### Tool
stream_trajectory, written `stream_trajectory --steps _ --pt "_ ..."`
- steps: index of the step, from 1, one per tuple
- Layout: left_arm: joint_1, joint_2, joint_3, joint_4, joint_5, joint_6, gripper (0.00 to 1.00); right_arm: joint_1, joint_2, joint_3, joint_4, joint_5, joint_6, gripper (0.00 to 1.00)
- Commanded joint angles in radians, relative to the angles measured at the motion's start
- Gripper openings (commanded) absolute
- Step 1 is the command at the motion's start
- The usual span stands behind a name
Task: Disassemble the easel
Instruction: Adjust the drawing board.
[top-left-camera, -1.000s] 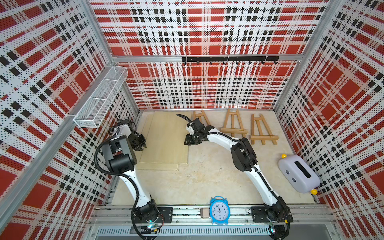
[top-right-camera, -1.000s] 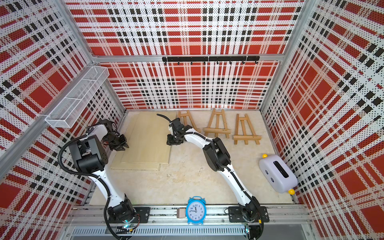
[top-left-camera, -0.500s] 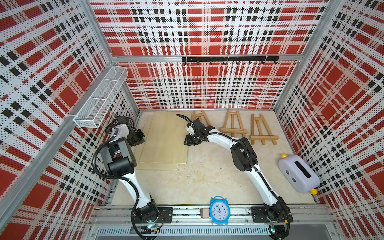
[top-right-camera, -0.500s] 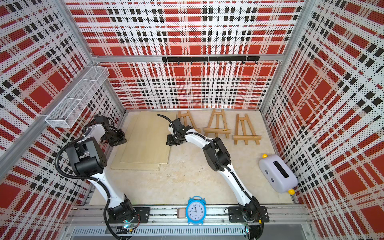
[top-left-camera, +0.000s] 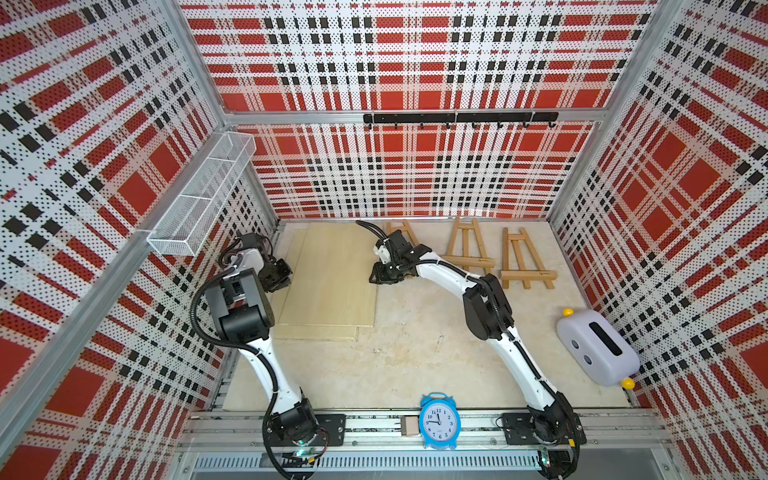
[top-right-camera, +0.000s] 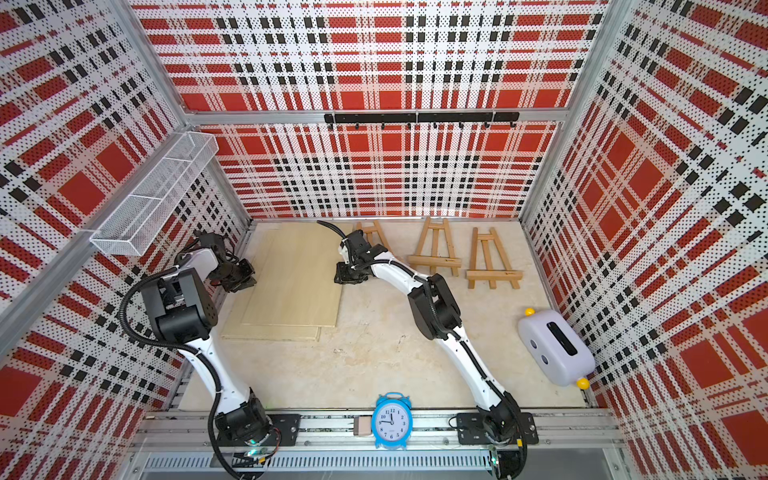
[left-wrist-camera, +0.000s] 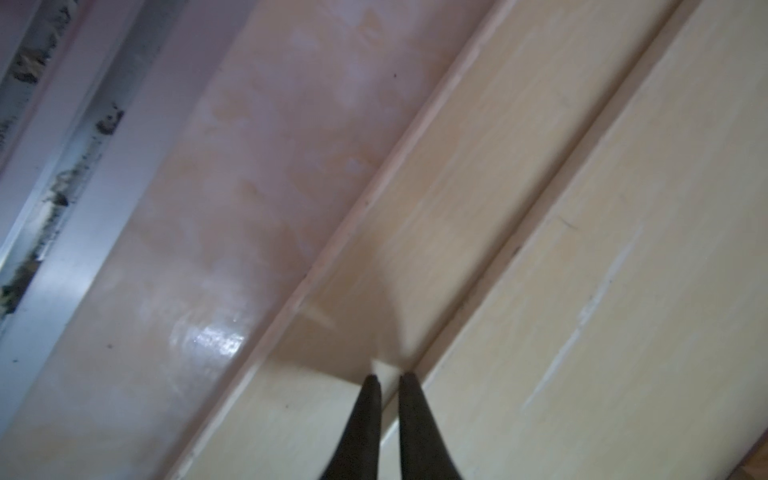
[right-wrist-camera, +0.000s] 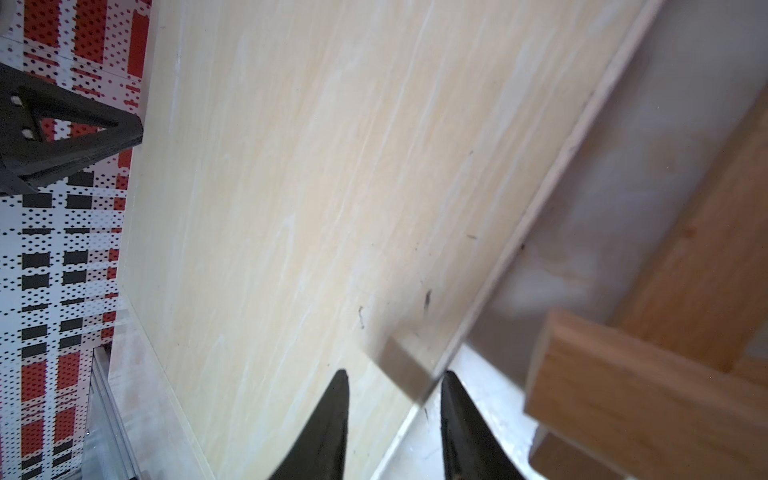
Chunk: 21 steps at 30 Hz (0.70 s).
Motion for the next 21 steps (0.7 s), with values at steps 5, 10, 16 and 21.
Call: stream_trajectory --steps 5,10,16,21 --pt "0.010 0.010 -0.021 -0.002 -0.013 0.006 0.15 0.000 0.043 0.032 0.022 -0.026 -0.015 0.36" --pt "0.012 -0.001 -0.037 -0.011 -0.004 0.012 0.15 0.000 0.052 0.023 0.059 -0.046 0.013 0.35" --pt "-0.003 -0.028 -0.049 -0.032 0.002 0.019 0.15 0.000 0.059 0.026 0.087 -0.076 0.007 0.30" --pt "-0.006 -0.056 -0.083 -0.038 0.023 0.023 0.14 0.001 0.066 0.047 0.086 -0.100 -0.046 0.27"
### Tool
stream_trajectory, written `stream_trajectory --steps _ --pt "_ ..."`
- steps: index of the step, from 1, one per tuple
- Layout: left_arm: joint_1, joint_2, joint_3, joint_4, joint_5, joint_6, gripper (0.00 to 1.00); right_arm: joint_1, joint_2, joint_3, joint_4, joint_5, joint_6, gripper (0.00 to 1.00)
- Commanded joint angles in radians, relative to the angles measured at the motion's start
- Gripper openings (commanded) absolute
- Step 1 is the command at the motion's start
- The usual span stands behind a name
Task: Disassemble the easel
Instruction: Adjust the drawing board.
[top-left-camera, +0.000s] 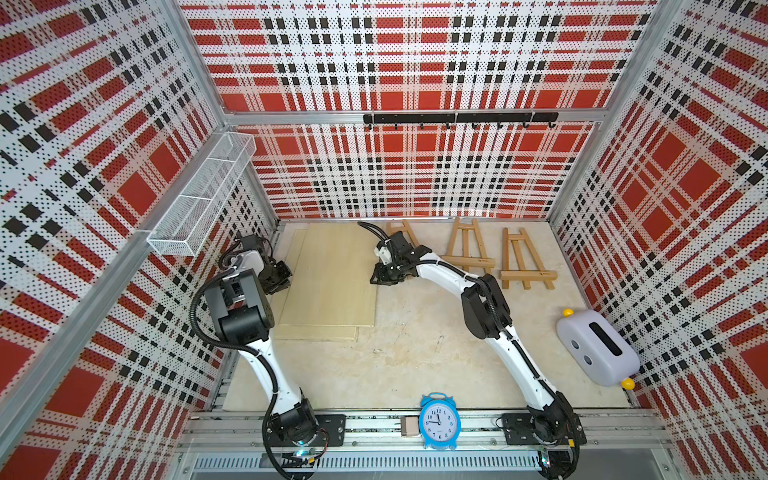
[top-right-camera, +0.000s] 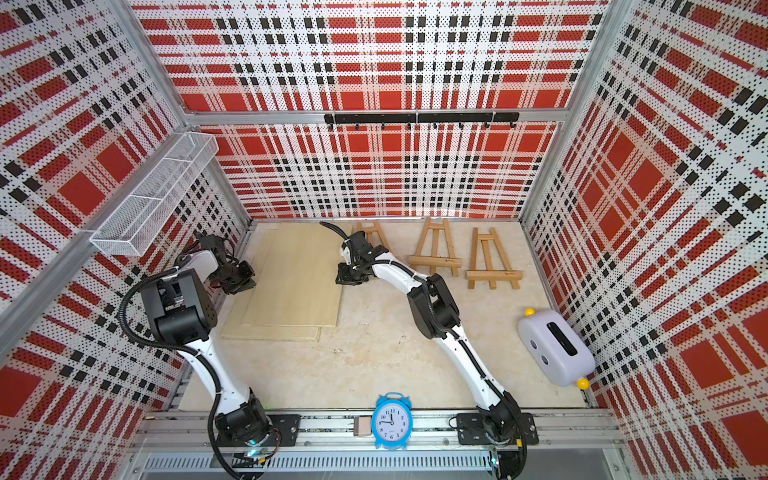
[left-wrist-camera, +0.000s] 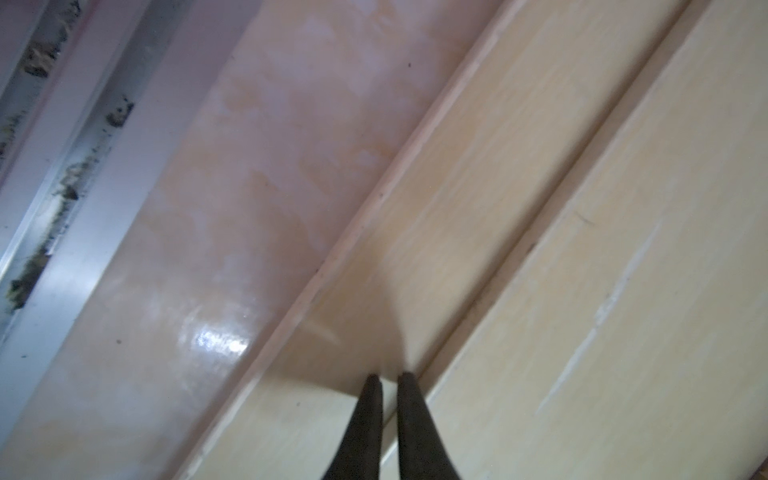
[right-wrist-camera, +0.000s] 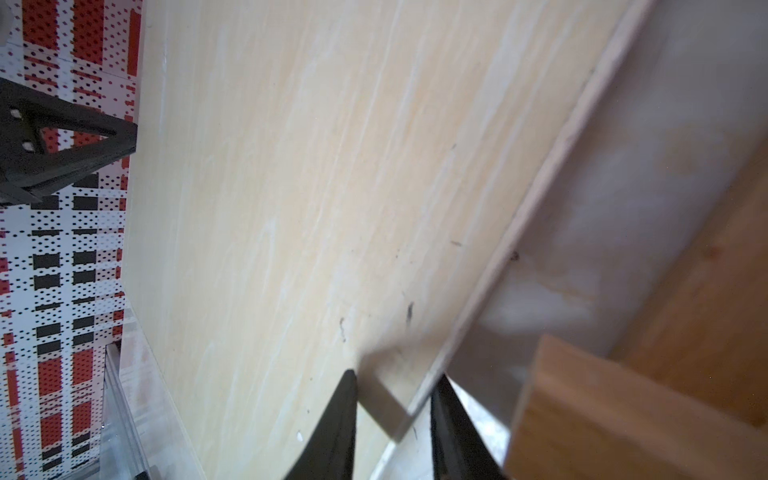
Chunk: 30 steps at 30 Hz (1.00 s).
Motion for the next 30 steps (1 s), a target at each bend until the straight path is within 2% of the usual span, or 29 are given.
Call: stream_trajectory --steps 1,8,30 --pt "-0.011 -0.042 -0.048 -0.058 0.030 0.014 0.14 0.015 0.041 0.042 0.074 -0.061 -0.055 0.26" --pt "-0.010 -0.086 -0.118 -0.073 0.034 0.034 0.14 0.029 0.087 0.138 0.015 -0.104 -0.085 0.25" --pt "0.020 -0.154 -0.147 -0.096 0.067 0.055 0.14 0.120 0.062 0.122 0.021 -0.135 -0.086 0.25"
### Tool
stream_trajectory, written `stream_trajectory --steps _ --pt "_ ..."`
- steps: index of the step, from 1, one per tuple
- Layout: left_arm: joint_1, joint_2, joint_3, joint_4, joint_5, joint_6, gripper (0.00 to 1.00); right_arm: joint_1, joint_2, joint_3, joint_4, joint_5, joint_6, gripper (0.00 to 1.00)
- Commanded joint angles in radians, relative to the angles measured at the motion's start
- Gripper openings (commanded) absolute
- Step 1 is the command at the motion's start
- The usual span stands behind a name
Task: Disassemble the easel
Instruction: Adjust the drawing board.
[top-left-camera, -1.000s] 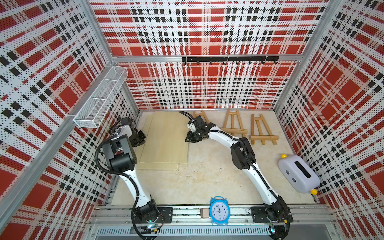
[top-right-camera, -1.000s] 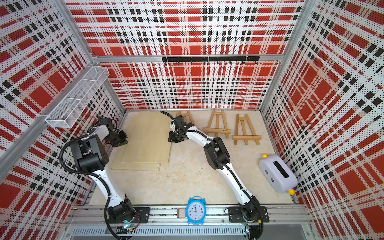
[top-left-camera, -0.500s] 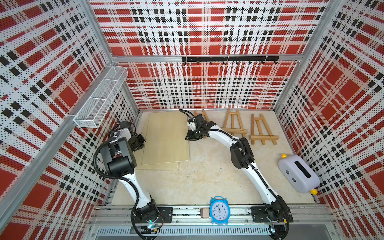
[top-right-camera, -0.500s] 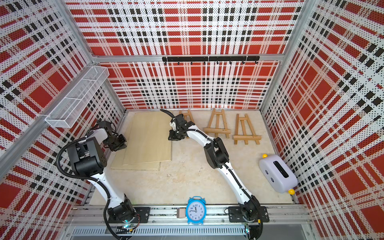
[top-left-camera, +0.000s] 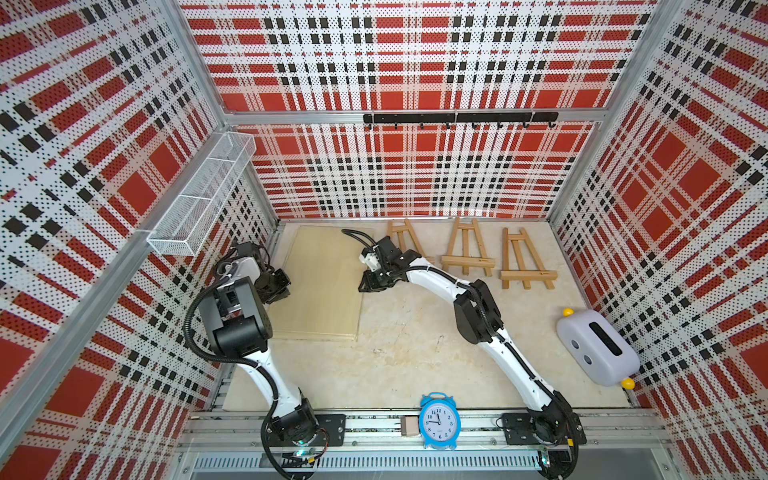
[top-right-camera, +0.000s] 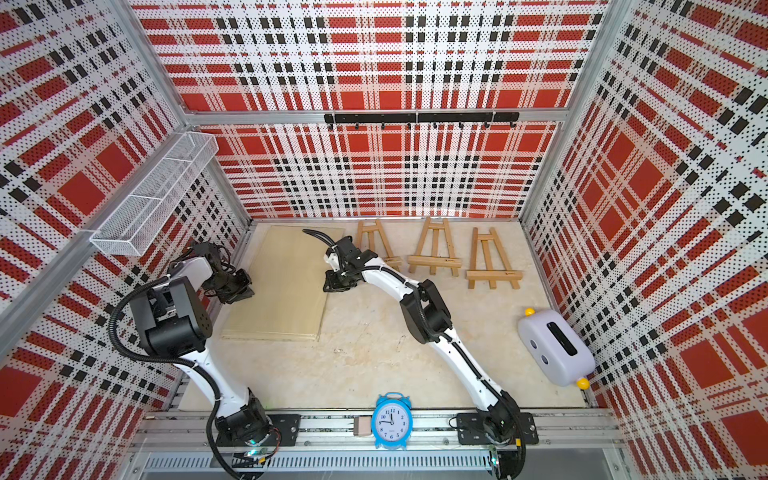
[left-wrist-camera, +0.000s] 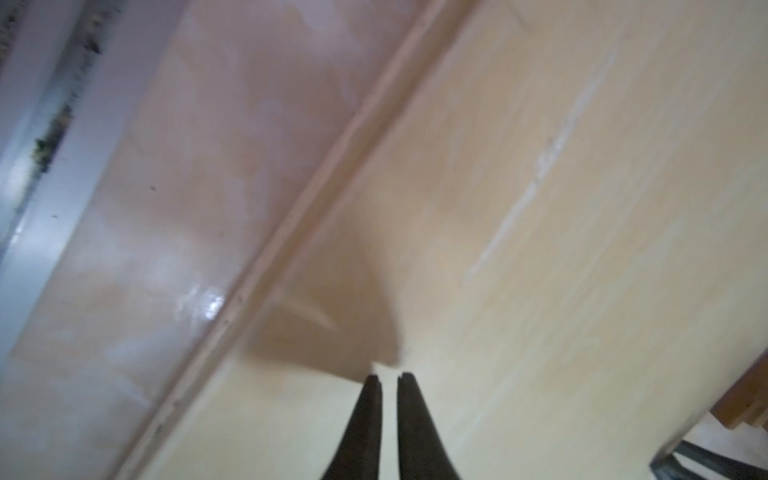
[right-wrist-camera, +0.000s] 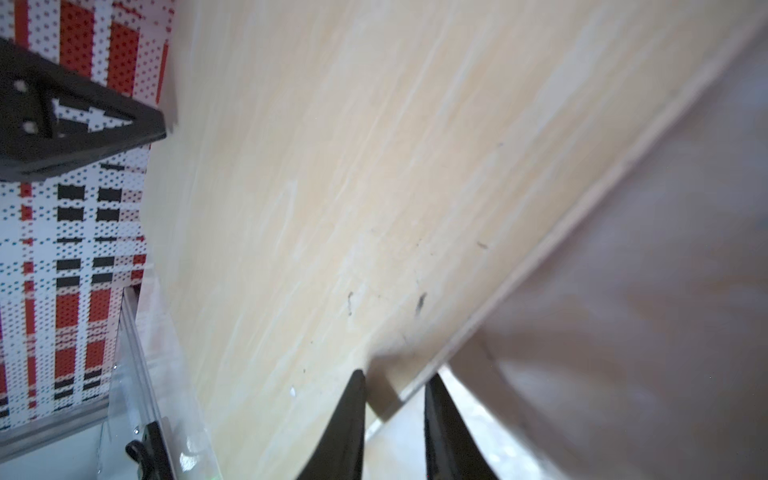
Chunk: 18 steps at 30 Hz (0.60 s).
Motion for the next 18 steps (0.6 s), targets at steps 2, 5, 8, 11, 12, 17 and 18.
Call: stream_trajectory --steps 2,5,8,11,12,17,18 --pt "-0.003 -0.030 -0.016 -0.035 0.030 0.015 0.14 0.031 -0.001 0.009 0.070 -0.061 -0.028 0.25" --pt "-0.001 -0.033 -0.017 -0.037 0.036 0.017 0.14 0.032 0.000 0.009 0.071 -0.056 -0.023 0.25" --pt "0.008 -0.052 -0.007 -0.039 0.026 0.020 0.14 0.030 -0.008 -0.002 0.059 -0.041 -0.021 0.26" --pt "0.025 -0.072 0.034 -0.053 -0.009 0.031 0.14 0.027 -0.043 -0.056 0.081 -0.029 -0.016 0.26" --pt "0.032 -0.076 0.051 -0.057 -0.020 0.035 0.14 0.025 -0.060 -0.081 0.094 -0.021 -0.017 0.27" --pt "0.048 -0.089 0.099 -0.067 -0.037 0.041 0.15 0.003 -0.135 -0.174 0.132 0.026 -0.006 0.27" --pt "0.049 -0.088 0.104 -0.068 -0.042 0.041 0.15 -0.004 -0.144 -0.182 0.136 0.040 0.000 0.27"
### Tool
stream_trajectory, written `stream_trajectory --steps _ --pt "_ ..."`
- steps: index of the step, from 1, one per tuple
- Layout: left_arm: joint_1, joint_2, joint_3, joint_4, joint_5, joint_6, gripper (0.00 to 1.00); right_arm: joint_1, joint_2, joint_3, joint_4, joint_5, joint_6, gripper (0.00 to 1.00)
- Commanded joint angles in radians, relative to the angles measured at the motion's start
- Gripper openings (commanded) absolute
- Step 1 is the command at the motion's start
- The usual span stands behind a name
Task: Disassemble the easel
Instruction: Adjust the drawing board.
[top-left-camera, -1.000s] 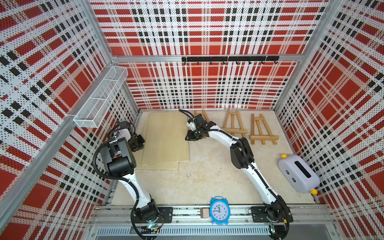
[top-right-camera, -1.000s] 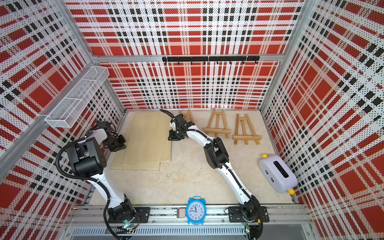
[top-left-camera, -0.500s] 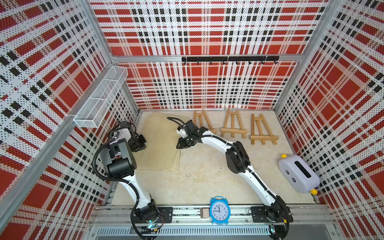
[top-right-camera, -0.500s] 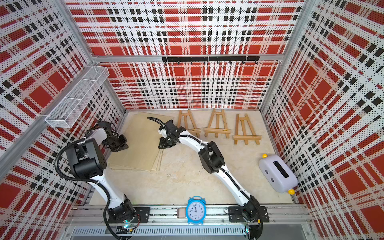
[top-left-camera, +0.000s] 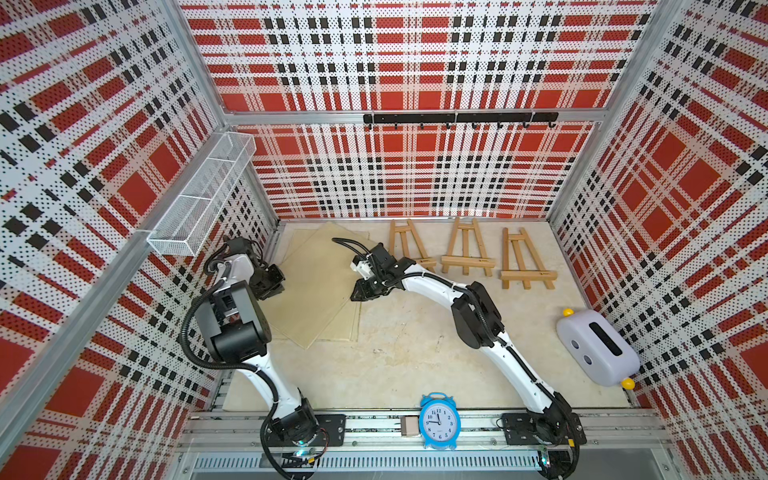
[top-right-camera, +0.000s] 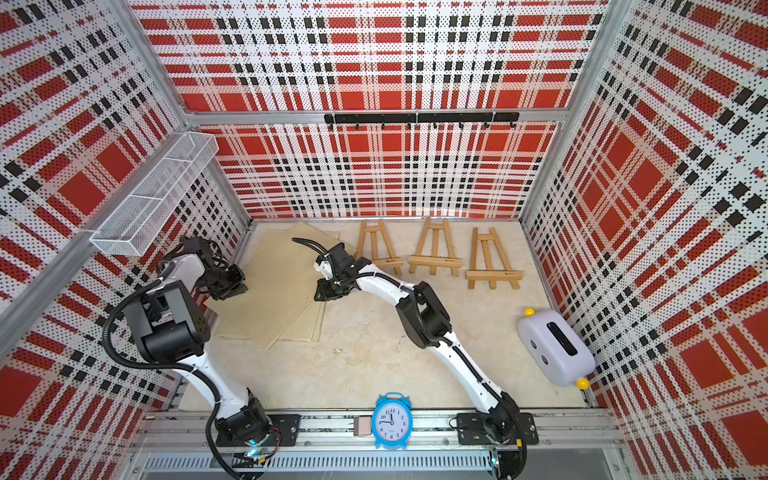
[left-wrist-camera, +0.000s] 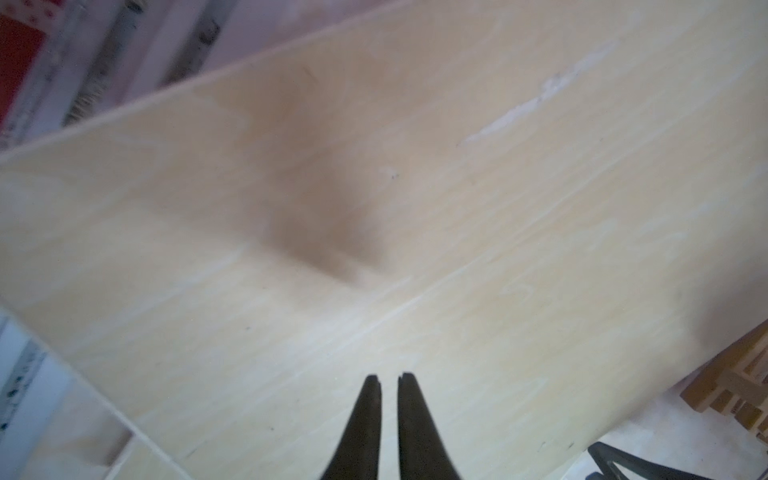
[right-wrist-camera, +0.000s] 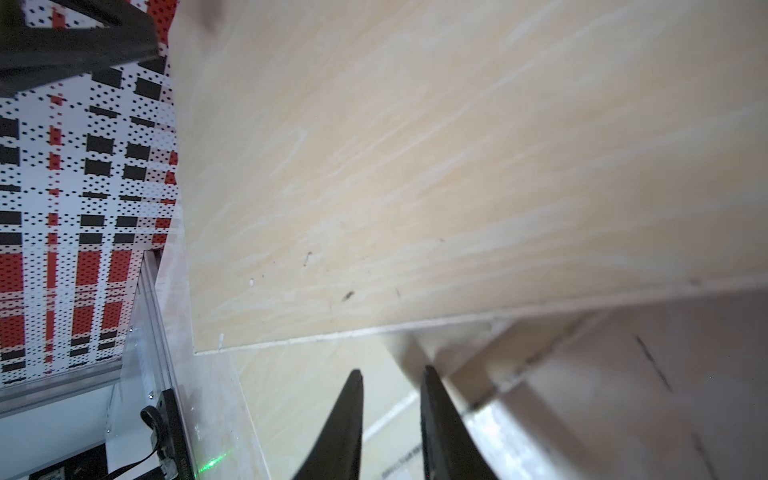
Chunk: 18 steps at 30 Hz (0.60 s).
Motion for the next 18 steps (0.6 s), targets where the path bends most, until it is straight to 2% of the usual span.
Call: stream_trajectory --steps 1,10,15,18 --pt "0.013 -0.038 0.038 -0.018 -0.033 0.019 0.15 -0.022 -0.070 -0.028 0.042 0.060 0.006 0.27" --pt "0.053 0.022 0.130 0.009 -0.147 0.016 0.16 -0.032 -0.078 0.007 0.003 0.171 -0.022 0.26" --pt "0.050 0.050 0.145 0.102 -0.225 -0.017 0.26 -0.036 -0.087 0.003 0.001 0.164 -0.034 0.26" --pt "0.050 0.120 0.197 0.100 -0.256 -0.023 0.27 -0.044 -0.089 0.006 -0.005 0.147 -0.032 0.26"
